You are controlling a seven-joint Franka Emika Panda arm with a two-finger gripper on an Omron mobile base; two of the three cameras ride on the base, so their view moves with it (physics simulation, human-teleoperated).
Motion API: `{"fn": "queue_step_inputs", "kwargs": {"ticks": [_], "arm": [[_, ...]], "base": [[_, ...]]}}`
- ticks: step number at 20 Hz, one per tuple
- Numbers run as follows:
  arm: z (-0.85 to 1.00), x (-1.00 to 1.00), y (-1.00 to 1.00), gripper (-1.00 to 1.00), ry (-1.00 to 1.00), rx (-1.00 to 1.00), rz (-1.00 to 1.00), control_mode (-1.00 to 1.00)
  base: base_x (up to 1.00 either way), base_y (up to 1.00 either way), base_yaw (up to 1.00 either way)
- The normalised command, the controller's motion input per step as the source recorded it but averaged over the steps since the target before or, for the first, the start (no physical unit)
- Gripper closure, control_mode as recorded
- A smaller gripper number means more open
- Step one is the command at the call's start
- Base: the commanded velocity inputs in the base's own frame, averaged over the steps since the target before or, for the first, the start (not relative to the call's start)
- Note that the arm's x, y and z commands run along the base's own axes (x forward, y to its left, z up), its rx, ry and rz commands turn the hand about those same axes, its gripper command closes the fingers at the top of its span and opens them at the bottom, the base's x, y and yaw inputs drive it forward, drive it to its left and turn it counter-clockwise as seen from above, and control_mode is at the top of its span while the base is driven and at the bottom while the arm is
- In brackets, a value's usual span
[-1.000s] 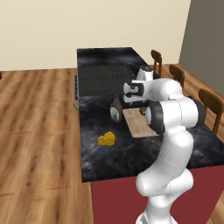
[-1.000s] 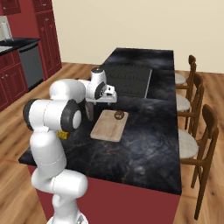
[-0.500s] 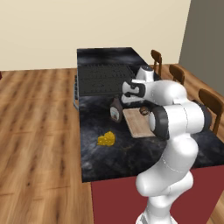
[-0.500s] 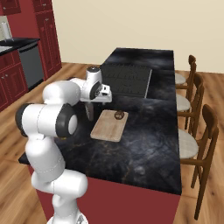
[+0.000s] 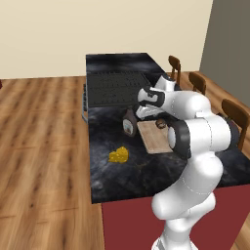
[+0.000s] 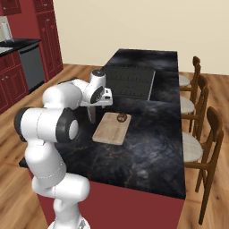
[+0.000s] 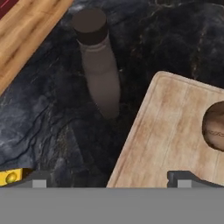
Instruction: Retrieve the reheated potato from the microwave, then place the potato, cheese, and condiment on the cutting board.
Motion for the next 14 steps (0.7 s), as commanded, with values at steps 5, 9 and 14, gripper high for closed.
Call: {"fn": "queue_step_inputs", "kwargs": {"ticks": [5,9,14], "arm": [[0.0,0.09,0.24,-1.0,-0.01,0.0,0.01,-1.0],[-0.03,0.12,0.3,-1.0,-0.02,0.0,0.0,-1.0],[-0.09,0.26,0.19,-1.0,-0.07,0.0,0.0,-1.0]], "base": [[0.0,0.0,0.0],[0.0,0.0,0.0],[0.0,0.0,0.0]]}}
